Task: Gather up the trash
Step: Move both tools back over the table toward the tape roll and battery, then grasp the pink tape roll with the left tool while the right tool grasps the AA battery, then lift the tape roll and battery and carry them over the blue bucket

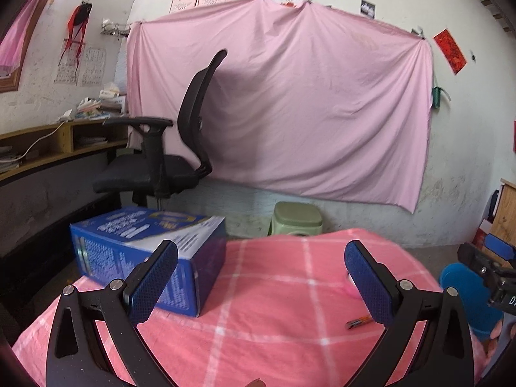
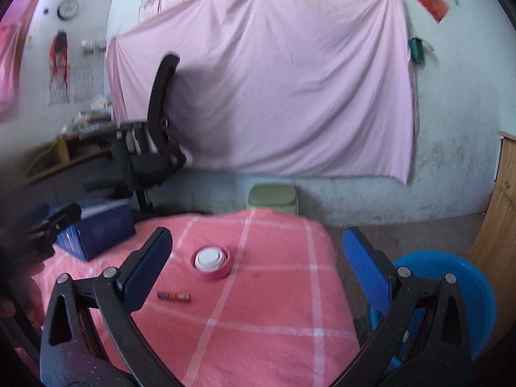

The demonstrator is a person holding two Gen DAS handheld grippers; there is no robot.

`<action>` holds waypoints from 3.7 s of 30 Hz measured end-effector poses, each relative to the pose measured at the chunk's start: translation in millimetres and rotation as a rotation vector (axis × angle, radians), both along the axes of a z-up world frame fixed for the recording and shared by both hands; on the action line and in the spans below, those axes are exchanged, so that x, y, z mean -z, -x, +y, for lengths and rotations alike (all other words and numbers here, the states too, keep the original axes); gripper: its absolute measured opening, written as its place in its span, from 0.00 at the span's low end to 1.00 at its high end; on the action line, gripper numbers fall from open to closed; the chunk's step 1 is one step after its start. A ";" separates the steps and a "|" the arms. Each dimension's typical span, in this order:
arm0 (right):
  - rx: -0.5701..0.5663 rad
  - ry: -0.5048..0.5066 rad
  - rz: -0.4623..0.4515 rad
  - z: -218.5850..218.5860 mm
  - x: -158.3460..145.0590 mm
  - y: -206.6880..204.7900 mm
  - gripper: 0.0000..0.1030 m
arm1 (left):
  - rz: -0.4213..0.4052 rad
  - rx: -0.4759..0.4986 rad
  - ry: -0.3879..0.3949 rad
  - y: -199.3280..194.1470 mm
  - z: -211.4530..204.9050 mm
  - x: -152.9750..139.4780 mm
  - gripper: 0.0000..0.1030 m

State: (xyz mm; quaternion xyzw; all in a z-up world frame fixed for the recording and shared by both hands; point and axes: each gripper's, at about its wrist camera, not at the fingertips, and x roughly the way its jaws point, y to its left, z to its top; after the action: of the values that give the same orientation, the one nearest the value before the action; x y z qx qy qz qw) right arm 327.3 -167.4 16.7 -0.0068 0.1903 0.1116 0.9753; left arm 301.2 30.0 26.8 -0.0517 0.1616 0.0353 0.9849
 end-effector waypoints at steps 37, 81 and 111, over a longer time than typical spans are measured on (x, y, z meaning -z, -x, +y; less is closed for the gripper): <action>-0.175 0.110 0.423 29.2 59.6 -58.3 0.64 | 0.278 0.142 -0.015 -58.1 -20.6 40.3 0.84; -0.076 0.038 0.429 -21.0 56.9 -65.9 0.64 | 0.541 0.460 0.043 -148.8 -98.6 76.5 0.51; 0.315 -0.039 -0.399 -155.0 -49.3 92.3 0.64 | -0.244 0.534 0.103 -2.9 -199.6 -64.0 0.51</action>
State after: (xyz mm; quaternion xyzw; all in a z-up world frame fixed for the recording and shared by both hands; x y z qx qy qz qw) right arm 235.0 -322.4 66.1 0.0201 -0.0093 -0.0417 0.9989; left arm 304.0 -169.6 90.8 -0.0613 0.0516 -0.2398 0.9675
